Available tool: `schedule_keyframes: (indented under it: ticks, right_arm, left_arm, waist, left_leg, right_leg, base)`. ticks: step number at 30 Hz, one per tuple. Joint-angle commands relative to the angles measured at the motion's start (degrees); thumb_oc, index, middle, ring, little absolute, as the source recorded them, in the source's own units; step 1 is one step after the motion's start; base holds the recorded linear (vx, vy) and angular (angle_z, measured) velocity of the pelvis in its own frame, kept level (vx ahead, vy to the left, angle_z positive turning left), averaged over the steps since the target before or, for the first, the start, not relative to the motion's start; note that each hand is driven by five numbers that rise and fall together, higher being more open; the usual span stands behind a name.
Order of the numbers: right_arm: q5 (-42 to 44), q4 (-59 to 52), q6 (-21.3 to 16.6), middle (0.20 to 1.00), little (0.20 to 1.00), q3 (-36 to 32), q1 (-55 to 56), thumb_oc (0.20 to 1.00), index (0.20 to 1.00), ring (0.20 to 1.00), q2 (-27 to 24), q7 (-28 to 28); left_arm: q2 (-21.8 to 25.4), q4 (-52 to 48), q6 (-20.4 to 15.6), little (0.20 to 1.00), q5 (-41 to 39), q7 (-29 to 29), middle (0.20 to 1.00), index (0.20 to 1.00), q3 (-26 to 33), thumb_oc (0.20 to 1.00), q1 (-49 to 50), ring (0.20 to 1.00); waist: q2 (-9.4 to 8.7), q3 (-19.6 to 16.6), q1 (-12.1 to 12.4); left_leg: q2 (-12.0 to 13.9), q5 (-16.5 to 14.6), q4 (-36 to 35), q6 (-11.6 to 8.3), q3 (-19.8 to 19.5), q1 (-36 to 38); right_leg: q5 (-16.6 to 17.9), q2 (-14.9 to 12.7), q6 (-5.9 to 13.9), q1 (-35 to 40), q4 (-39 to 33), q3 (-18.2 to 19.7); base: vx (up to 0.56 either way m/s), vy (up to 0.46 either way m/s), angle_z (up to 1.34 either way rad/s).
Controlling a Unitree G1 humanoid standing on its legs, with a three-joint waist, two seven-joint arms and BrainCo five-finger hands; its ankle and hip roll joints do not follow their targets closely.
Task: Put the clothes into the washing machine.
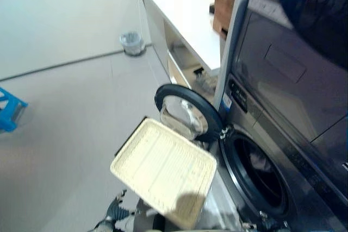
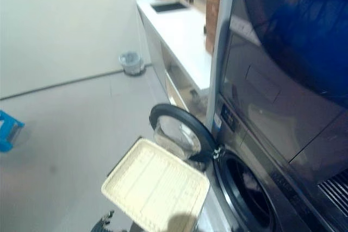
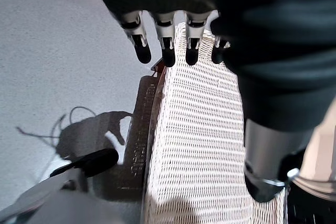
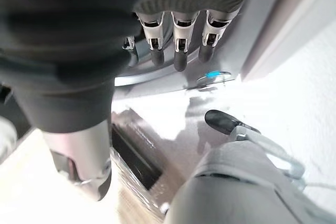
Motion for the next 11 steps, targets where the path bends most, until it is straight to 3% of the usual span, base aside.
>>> schedule_keyframes:
  ticks: [1,2,11]
  right_arm:
    - [2.1,2.1,3.6,1.0,1.0,-2.1,-2.7,1.0,1.0,1.0,0.8,-0.2]
    - [2.0,3.6,5.0,1.0,1.0,-3.1,-2.5,1.0,1.0,1.0,1.2,-0.3]
    - [0.3,6.3,6.0,1.0,1.0,-4.4,-1.7,1.0,1.0,1.0,1.7,0.0]
  left_arm:
    - [-0.1,2.7,-0.3,1.0,2.3,-1.9,1.0,1.0,2.3,1.0,-4.1,1.0]
    - [-0.3,3.4,-0.4,1.0,3.3,-2.7,1.0,1.0,2.5,1.0,-3.5,1.0]
    - [-0.1,4.7,1.5,1.0,0.8,-6.5,1.0,1.0,4.0,1.0,-2.2,1.0]
  waist:
    - [-2.33,0.1,1.0]
    - [-2.24,-0.7,1.1]
    - [-2.47,-2.6,1.2]
  left_leg:
    - [-1.9,-2.9,0.2,1.22,4.5,1.9]
    - [-1.8,-3.2,0.2,1.26,4.6,2.6]
    - [-1.2,-4.5,0.2,1.52,5.6,4.5]
  right_leg:
    - [3.3,-0.1,0.28,-3.7,2.2,1.5]
    - [3.2,-0.1,0.27,-2.8,1.9,1.6]
    - [2.8,-0.3,0.27,-0.8,0.9,2.3]
  base:
    - [0.1,0.013,-0.01]
    - [0.12,0.016,-0.01]
    - [0.06,0.012,-0.03]
